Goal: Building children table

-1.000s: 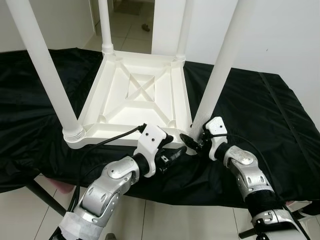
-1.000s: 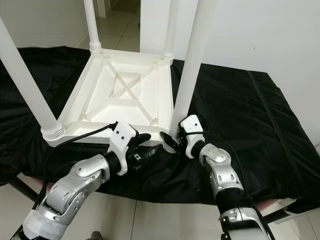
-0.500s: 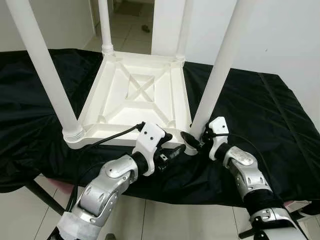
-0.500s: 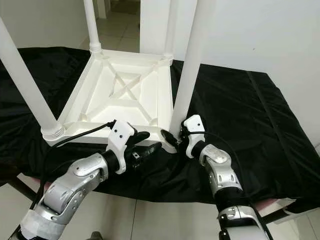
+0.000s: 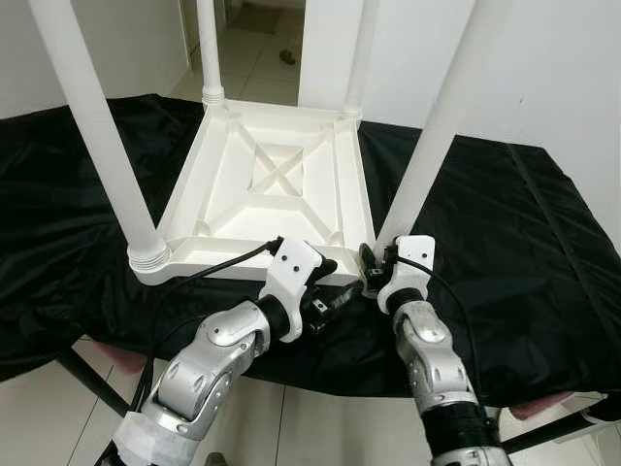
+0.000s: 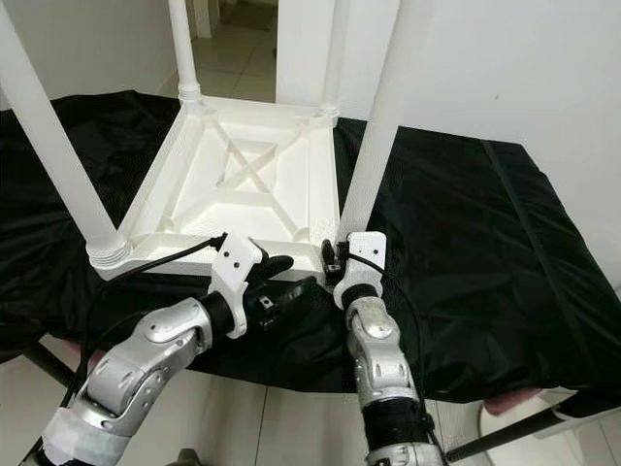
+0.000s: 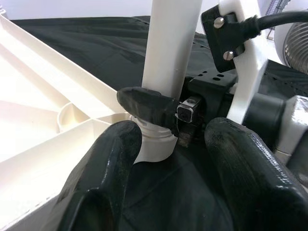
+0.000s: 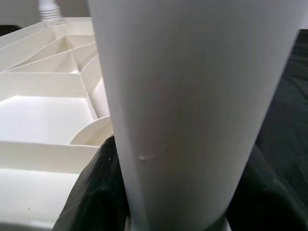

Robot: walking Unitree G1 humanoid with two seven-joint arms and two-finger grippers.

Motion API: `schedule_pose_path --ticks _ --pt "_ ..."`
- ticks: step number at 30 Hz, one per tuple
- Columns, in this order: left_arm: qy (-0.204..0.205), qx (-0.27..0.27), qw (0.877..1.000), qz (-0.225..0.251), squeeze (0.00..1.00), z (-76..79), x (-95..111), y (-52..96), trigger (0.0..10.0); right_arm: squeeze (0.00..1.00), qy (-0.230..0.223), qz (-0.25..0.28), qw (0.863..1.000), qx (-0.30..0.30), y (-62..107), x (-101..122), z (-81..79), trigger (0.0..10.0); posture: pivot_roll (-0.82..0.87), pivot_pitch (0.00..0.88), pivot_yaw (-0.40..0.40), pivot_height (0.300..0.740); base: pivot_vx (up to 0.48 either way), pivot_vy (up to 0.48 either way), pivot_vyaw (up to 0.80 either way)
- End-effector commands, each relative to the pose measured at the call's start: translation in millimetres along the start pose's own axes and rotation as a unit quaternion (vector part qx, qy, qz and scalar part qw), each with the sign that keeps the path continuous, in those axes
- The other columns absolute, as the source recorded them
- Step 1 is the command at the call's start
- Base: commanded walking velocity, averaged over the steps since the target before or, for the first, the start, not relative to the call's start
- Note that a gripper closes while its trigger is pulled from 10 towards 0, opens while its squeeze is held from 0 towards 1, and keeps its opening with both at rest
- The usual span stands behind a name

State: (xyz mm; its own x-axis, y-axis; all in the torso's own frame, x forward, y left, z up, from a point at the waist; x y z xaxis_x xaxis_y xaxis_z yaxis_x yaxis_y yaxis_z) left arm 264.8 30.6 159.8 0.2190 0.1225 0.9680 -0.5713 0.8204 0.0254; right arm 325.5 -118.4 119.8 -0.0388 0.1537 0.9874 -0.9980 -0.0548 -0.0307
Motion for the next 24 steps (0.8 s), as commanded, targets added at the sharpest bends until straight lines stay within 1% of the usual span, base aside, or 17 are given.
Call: schedule_pose_path --ticks 1,2,4,7,8,9,10,14,15,16,17,18,20,23,24 --pt "0.001 -0.009 1.000 -0.008 0.00 1.8 -1.7 -0.9 10.0 0.00 -0.003 -0.015 1.000 -0.012 3.0 -2.0 -2.7 0.0 0.05 0.010 -0.045 0.740 0.000 0.000 0.00" --pt "0.001 -0.009 1.000 -0.008 0.00 1.7 -1.7 -1.0 10.0 0.00 -0.003 -0.015 1.000 -0.015 3.3 0.4 -4.2 0.0 0.05 0.008 -0.045 0.740 0.000 0.000 0.00" --pt "0.002 -0.008 1.000 -0.007 0.00 1.6 -1.4 -1.2 10.0 0.00 0.002 -0.015 1.000 -0.020 2.7 2.7 -1.1 0.0 0.05 0.009 -0.047 0.740 0.000 0.000 0.00" --pt "0.001 -0.006 1.000 -0.006 0.00 1.5 -1.3 -0.7 10.0 0.00 0.005 -0.015 1.000 -0.015 2.7 3.6 -1.9 0.0 0.06 0.010 -0.049 0.740 0.000 0.000 0.00" --pt "0.002 -0.005 1.000 -0.006 0.00 1.2 -1.2 -0.4 10.0 0.51 0.003 -0.013 1.000 -0.010 2.4 4.5 -2.9 4.4 0.06 0.010 -0.050 0.740 0.000 0.000 0.00" --pt "0.002 -0.004 1.000 -0.005 0.00 1.0 -1.1 -0.3 10.0 0.51 0.001 -0.013 1.000 -0.008 2.3 5.1 -3.5 4.4 0.06 0.010 -0.050 0.740 0.000 0.000 0.00" --pt "0.003 -0.004 1.000 -0.005 0.00 0.8 -0.9 -0.1 10.0 1.00 -0.005 -0.010 1.000 -0.006 1.6 6.5 -2.5 10.0 0.06 0.009 -0.050 0.740 0.000 0.000 0.00" --pt "0.003 -0.003 1.000 -0.005 0.00 0.8 -1.1 0.4 10.0 1.00 -0.013 -0.001 1.000 0.006 0.3 9.8 0.3 10.0 0.06 0.009 -0.049 0.740 0.000 0.000 0.00" --pt "0.003 -0.003 1.000 -0.005 0.00 0.8 -1.2 0.7 10.0 1.00 -0.003 0.004 1.000 0.030 -1.1 10.5 2.2 10.0 0.06 0.008 -0.048 0.740 0.000 0.000 0.00" --pt "0.003 -0.003 1.000 -0.005 0.00 0.8 -1.2 0.7 10.0 1.00 -0.003 0.004 1.000 0.030 -1.1 10.5 2.2 10.0 0.06 0.008 -0.048 0.740 0.000 0.000 0.00" --pt "0.003 -0.003 1.000 -0.006 0.00 0.5 -1.3 0.8 10.0 1.00 0.012 0.005 0.998 0.061 -2.5 10.2 4.0 10.0 0.06 0.007 -0.044 0.740 0.000 0.000 0.00" --pt "0.002 -0.004 1.000 -0.006 0.00 0.5 -1.2 0.7 10.0 0.00 0.032 0.005 0.995 0.096 -4.2 8.1 7.5 10.0 0.05 0.008 -0.043 0.740 0.000 0.000 0.00" --pt "0.002 -0.004 1.000 -0.006 0.00 0.5 -1.2 0.7 10.0 0.00 0.032 0.005 0.995 0.096 -4.2 8.1 7.5 10.0 0.05 0.008 -0.043 0.740 0.000 0.000 0.00" --pt "0.001 -0.006 1.000 -0.007 0.00 0.2 -0.6 0.1 10.0 0.00 0.061 0.008 0.982 0.176 -7.5 2.3 19.9 10.0 0.05 0.008 -0.040 0.740 0.000 0.000 0.00" --pt "0.001 -0.006 1.000 -0.007 0.00 0.2 -0.6 0.1 10.0 0.00 0.061 0.008 0.982 0.176 -7.5 2.3 19.9 10.0 0.05 0.008 -0.040 0.740 0.000 0.000 0.00"
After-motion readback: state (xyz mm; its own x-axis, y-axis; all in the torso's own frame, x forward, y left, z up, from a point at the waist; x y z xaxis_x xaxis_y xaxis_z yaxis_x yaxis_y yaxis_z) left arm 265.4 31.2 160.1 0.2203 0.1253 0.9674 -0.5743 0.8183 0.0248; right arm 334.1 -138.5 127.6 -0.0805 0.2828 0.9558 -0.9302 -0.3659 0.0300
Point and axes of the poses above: a point about 5 cm out from each wrist's last joint towards the gripper, its own y axis pointing back from the gripper into the wrist, its own x axis along the axis of the wrist's last joint, z = x × y, the point moved 2 cm from there along -y, pointing out of the wrist towards the gripper, and after that the axes turned 13 degrees about y, right-handed, at the moved point
